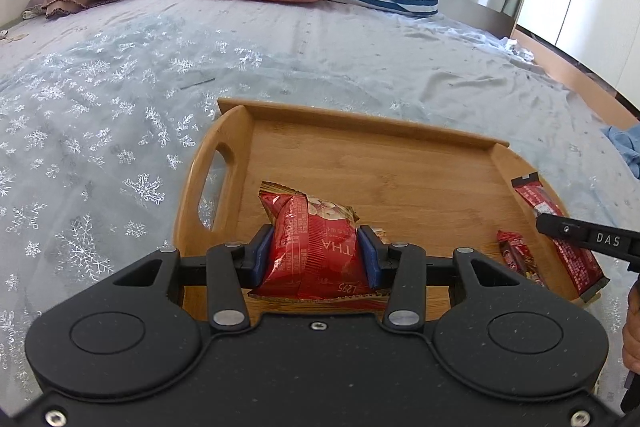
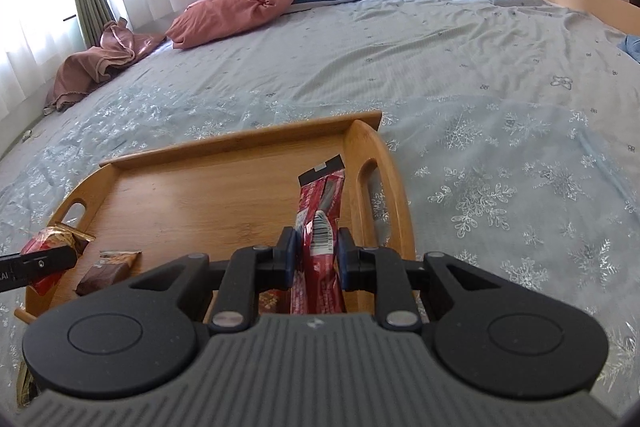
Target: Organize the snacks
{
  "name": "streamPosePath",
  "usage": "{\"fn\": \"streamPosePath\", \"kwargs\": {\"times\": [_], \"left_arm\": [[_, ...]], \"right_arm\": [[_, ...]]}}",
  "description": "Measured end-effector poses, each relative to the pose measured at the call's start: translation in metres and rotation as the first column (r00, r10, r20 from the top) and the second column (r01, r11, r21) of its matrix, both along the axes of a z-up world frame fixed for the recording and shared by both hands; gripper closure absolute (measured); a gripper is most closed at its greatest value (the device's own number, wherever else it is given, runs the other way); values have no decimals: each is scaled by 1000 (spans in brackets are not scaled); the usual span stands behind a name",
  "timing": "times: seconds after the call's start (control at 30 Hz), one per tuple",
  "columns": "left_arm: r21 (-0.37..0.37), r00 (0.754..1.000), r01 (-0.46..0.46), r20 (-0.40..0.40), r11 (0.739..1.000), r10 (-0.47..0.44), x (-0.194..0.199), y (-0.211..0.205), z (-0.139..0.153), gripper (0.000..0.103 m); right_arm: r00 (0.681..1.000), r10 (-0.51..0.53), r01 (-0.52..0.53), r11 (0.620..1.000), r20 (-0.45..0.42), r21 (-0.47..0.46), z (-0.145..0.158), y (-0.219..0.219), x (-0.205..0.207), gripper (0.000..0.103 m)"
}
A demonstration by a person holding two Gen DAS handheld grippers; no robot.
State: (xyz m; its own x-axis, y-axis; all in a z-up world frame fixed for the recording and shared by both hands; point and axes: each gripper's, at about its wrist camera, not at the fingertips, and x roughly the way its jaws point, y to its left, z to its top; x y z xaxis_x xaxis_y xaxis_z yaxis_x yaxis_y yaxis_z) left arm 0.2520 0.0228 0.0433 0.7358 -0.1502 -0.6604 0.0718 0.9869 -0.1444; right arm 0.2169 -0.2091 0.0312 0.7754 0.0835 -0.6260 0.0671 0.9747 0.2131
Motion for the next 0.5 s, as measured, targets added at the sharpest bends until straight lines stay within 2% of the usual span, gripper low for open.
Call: {"fn": "streamPosePath", "kwargs": {"times": [0.5], "left_arm": [[12, 1000, -12, -11, 1000, 12, 6, 1, -11, 61]], "right_arm": [[1000, 8, -8, 1000, -19, -9, -12, 4, 12, 79]]}}
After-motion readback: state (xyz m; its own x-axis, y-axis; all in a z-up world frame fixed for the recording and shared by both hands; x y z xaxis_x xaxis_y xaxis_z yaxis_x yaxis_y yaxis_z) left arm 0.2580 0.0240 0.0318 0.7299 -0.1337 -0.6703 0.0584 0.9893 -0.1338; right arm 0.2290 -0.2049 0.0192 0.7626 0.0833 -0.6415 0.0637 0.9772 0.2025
